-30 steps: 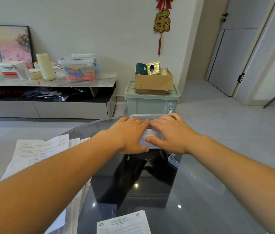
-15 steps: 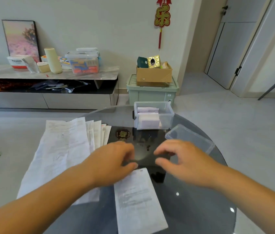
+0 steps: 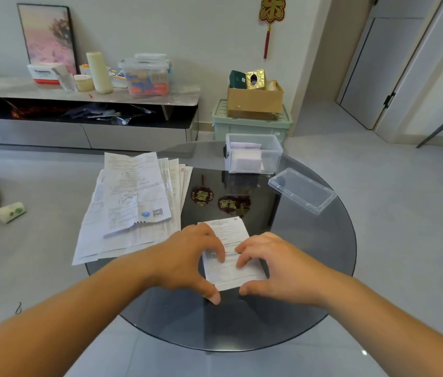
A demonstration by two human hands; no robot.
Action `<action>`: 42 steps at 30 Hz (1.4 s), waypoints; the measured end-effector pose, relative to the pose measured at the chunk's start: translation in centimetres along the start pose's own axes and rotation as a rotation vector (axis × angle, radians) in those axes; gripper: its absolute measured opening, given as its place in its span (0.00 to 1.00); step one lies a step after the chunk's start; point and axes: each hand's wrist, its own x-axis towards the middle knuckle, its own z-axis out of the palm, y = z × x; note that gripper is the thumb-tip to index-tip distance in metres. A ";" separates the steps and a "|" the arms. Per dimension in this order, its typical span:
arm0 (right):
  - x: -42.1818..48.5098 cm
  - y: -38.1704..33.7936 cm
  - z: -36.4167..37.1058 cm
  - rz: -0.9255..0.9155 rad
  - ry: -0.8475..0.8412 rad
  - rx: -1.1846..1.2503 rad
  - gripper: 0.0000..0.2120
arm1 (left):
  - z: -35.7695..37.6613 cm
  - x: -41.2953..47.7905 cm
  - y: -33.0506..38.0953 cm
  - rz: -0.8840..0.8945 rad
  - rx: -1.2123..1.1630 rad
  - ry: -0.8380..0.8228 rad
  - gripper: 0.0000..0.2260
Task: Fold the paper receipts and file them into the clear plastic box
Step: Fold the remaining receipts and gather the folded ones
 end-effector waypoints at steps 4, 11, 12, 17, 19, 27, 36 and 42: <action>0.3 0.4 0.4 0.012 0.035 0.069 0.22 | 0.0 0.5 -1.0 -0.001 -0.161 0.054 0.22; 0.6 1.1 0.7 0.030 0.019 0.119 0.23 | 0.2 1.1 -1.7 0.000 -0.213 0.035 0.14; 0.7 1.1 0.8 0.020 0.014 0.105 0.23 | 0.2 1.1 -1.8 0.003 -0.214 0.032 0.13; 1.1 1.1 0.8 0.025 0.020 0.132 0.24 | 0.1 1.2 -1.7 0.025 -0.233 0.032 0.10; 1.2 1.2 0.8 0.028 0.028 0.155 0.25 | 0.1 1.3 -1.8 0.028 -0.253 0.037 0.09; 1.7 1.3 1.4 0.025 0.092 0.136 0.24 | 0.1 1.5 -2.4 0.017 -0.315 0.077 0.03; 2.3 1.7 1.6 0.052 0.040 0.217 0.20 | -0.7 1.4 -2.2 0.027 -0.209 -0.061 0.23; 2.4 2.0 1.4 0.068 0.021 0.248 0.20 | -0.9 1.9 -2.1 0.046 -0.201 -0.071 0.17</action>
